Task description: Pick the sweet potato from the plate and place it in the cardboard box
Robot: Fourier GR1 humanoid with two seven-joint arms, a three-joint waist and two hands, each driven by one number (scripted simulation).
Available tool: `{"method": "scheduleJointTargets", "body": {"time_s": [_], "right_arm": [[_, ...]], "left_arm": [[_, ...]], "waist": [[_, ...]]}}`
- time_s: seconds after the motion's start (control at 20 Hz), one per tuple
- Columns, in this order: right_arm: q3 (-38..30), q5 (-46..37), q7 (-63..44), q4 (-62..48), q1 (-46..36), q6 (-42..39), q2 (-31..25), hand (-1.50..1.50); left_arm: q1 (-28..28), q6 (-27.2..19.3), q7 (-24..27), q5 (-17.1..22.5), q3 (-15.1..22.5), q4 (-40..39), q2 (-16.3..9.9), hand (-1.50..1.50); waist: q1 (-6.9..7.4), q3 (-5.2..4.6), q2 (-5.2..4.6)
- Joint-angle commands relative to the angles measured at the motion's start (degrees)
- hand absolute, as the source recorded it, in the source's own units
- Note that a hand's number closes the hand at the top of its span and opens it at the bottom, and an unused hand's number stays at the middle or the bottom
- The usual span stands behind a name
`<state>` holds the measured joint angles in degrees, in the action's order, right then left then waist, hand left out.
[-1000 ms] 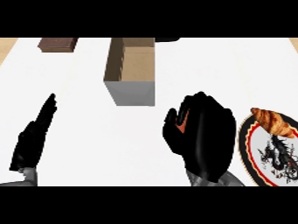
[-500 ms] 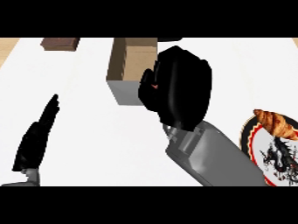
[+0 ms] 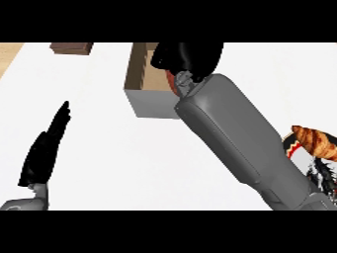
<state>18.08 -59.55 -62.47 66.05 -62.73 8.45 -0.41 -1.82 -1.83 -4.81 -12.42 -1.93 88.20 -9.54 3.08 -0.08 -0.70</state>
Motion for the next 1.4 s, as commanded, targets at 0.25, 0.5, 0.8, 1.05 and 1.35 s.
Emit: {"method": "scheduleJointTargets", "body": {"time_s": [0.25, 0.5, 0.8, 1.05, 1.35], "right_arm": [[-5.4, 7.9, 2.9, -25.8, -7.5, 13.7, 0.4, 1.5], [-9.1, 11.1, 4.8, -35.2, -8.9, 18.5, 0.4, 1.5], [-10.6, 15.8, 12.1, -42.4, -10.4, 24.4, 0.4, -1.5], [-13.0, 16.8, 15.3, -42.0, -11.5, 35.4, 0.4, -1.5], [-17.7, 17.5, 20.0, -38.9, -9.5, 51.2, 0.2, -1.5]], "left_arm": [[0.1, 1.2, 0.8, 0.3, 0.6, 0.3, 0.0, 0.0], [-1.6, 3.1, -0.5, 2.1, -0.9, 0.4, -1.4, 0.0], [-5.6, 1.3, -1.3, -0.1, -0.2, -3.4, -0.3, 0.0], [-2.6, 0.1, -1.2, -0.9, 1.3, -0.6, 1.3, 0.0], [-2.8, -0.2, -1.6, -0.9, 0.9, -0.1, 1.4, 0.0]], "waist": [[1.71, -0.01, -0.58], [2.54, 0.02, -0.97], [2.2, 0.02, -1.29], [2.28, 0.09, -0.99], [0.32, 0.14, -0.69]]}}
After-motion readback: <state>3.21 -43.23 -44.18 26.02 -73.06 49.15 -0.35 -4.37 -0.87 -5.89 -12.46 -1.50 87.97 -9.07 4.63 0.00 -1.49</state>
